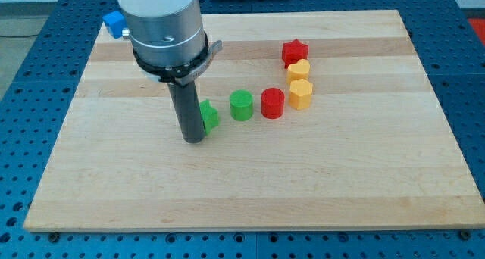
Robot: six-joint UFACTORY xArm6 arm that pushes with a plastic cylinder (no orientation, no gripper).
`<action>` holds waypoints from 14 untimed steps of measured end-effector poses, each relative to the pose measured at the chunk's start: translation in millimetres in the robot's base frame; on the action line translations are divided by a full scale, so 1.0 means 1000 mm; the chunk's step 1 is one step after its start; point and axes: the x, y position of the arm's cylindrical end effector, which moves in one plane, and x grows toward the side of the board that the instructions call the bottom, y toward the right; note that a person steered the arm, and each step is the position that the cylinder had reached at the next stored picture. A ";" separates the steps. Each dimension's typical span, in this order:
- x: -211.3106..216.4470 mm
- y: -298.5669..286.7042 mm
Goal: Push the green star to the left of thee green circle
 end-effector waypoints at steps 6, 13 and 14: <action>-0.039 -0.003; -0.050 -0.033; -0.086 -0.079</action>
